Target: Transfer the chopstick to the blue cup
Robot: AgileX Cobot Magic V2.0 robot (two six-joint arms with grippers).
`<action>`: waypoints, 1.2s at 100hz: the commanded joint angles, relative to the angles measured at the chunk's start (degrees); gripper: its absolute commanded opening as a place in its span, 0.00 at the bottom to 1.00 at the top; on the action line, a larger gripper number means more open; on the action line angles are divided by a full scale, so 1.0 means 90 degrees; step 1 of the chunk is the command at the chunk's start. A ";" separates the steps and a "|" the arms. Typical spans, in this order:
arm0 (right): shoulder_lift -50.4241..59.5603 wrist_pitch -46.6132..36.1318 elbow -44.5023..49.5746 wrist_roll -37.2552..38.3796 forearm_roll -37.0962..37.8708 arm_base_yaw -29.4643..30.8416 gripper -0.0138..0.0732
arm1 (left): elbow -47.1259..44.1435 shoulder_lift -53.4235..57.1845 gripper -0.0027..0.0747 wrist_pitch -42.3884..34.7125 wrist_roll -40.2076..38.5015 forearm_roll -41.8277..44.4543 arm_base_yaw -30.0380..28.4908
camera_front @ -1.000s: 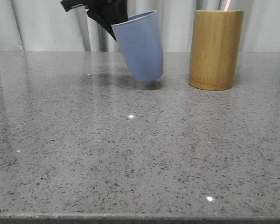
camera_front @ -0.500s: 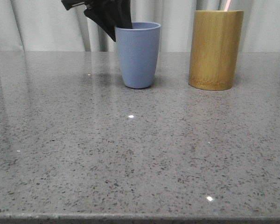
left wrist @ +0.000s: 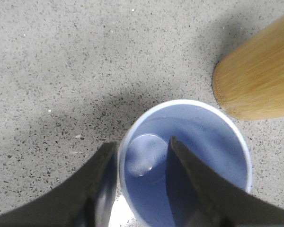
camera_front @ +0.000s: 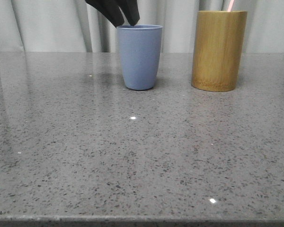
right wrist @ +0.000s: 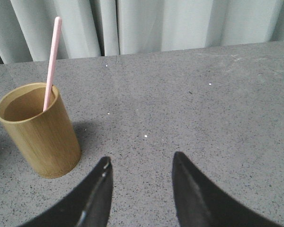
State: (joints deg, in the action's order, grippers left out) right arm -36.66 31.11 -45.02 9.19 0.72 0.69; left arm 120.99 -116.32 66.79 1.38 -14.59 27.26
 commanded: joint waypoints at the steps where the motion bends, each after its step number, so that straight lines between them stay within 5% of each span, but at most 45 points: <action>1: -0.0036 -0.0521 -0.0221 -0.0046 0.0019 0.0050 0.53 | 0.0220 0.0512 0.35 -0.0241 -0.0009 -0.0124 0.0007; 62: -0.0036 -0.0449 -0.0221 -0.0046 0.0019 0.0050 0.53 | -0.0608 0.2224 0.28 -0.0133 -0.0343 0.0806 -0.1245; 82: -0.0036 -0.0312 -0.0221 -0.0046 0.0019 0.0050 0.53 | -0.1843 0.3204 0.28 -0.0401 -0.0635 0.1548 -0.1689; 120: -0.0036 -0.0055 -0.0221 -0.0193 0.0019 0.0050 0.53 | -0.4877 0.5303 0.28 -0.1566 -0.0648 0.1536 -0.2209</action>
State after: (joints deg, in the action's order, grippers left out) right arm -36.66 34.36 -45.02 8.38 0.72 0.69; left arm 81.19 -74.22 58.20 -3.67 -0.60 7.80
